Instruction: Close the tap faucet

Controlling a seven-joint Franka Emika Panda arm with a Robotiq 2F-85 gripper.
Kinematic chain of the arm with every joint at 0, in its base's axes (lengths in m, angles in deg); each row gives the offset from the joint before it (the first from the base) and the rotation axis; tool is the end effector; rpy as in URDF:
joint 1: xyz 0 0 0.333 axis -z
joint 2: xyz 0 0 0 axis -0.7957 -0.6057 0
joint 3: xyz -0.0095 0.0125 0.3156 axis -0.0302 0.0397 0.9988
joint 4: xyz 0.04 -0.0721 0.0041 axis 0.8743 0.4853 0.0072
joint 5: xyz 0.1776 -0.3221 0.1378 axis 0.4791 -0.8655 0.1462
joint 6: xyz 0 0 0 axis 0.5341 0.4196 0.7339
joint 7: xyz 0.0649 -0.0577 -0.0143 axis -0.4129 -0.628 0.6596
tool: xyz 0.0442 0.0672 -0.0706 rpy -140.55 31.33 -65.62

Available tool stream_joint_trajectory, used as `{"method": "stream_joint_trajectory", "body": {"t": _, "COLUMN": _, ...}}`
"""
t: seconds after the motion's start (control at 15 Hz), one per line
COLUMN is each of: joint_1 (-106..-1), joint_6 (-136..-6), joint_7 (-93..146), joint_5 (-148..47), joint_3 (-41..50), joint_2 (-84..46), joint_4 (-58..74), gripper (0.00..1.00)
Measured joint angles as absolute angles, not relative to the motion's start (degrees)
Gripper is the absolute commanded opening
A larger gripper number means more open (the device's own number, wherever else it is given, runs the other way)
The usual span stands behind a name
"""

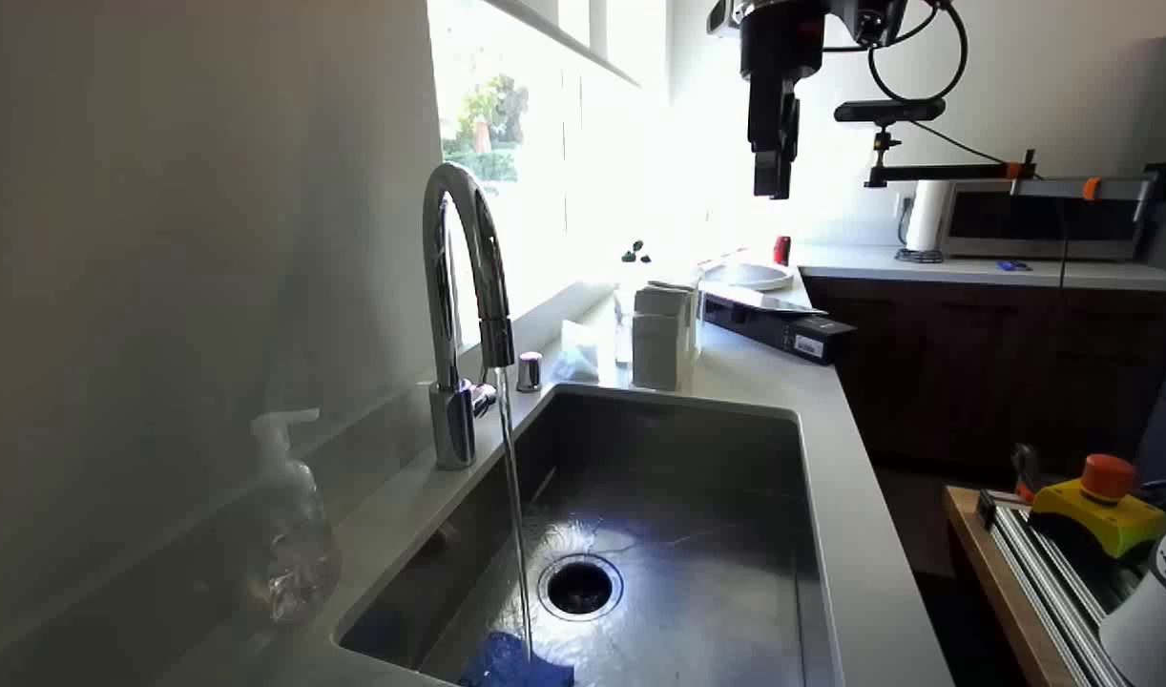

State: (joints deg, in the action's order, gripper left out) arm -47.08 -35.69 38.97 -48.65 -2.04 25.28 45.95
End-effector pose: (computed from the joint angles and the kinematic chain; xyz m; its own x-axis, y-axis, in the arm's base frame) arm 0.3827 -0.1204 0.5352 0.9922 -0.1155 -0.0458 -0.1186 -0.9904 -0.0711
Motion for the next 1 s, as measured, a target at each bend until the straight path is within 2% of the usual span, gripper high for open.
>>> {"method": "stream_joint_trajectory", "body": {"t": 0.67, "joint_1": -46.4, "joint_6": -36.3, "joint_7": 35.9, "joint_5": -48.3, "joint_3": -2.1, "joint_2": 24.3, "joint_4": 45.3, "gripper": 1.0}}
{"method": "stream_joint_trajectory", "body": {"t": 1.0, "joint_1": -45.1, "joint_6": -43.8, "joint_7": 29.6, "joint_5": -43.0, "joint_3": -2.9, "joint_2": 14.9, "joint_4": 41.0, "gripper": 1.0}}
